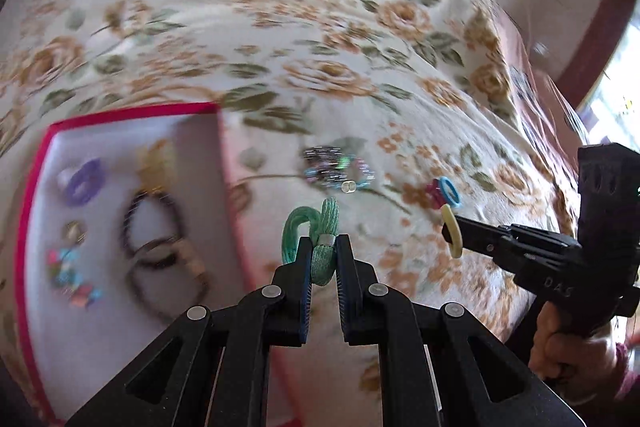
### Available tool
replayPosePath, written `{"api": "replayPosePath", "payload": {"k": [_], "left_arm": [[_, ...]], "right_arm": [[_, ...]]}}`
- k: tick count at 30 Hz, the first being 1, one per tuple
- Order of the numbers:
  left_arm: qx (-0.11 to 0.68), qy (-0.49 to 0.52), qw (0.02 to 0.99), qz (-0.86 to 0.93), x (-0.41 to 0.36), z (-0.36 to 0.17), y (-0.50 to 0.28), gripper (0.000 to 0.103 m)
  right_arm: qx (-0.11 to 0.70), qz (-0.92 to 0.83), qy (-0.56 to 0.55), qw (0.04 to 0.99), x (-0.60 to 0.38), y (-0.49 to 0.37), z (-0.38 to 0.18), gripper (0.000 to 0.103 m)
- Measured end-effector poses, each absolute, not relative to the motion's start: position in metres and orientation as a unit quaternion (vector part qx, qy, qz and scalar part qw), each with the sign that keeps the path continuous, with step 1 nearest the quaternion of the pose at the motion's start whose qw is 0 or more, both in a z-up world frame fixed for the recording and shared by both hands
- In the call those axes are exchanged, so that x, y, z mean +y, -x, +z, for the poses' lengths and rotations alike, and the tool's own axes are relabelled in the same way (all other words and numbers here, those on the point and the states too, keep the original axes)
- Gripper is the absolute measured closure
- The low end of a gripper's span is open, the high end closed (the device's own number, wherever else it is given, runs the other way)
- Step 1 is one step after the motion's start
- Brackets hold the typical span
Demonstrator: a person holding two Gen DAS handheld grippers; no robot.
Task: Organize jewelry
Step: 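Carry the green tie with the left tool while the right tool carries the yellow tie into the box, then open the left tool releasing the green hair tie while the right tool releases the yellow hair tie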
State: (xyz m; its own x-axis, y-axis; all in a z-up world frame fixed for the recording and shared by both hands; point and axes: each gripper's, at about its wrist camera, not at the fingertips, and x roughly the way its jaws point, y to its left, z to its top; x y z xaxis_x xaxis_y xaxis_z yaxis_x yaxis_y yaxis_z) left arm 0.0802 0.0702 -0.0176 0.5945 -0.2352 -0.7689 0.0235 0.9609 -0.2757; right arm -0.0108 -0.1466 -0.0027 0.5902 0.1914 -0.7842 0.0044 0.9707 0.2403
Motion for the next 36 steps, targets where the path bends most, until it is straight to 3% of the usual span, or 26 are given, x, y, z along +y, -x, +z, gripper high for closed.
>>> {"api": "replayPosePath", "payload": {"k": [18,36], "left_arm": [[0.417,0.186,0.888,0.054,0.163,-0.003,0.012,0.093],[0.451,0.202,0.863,0.105,0.196,-0.042,-0.006,0.092]], "right_arm": [[0.475,0.151,-0.040,0.866,-0.033,-0.036,-0.023,0.100],[0.519,0.174,0.058,0.835,0.029,-0.047,-0.071,0.096]]}}
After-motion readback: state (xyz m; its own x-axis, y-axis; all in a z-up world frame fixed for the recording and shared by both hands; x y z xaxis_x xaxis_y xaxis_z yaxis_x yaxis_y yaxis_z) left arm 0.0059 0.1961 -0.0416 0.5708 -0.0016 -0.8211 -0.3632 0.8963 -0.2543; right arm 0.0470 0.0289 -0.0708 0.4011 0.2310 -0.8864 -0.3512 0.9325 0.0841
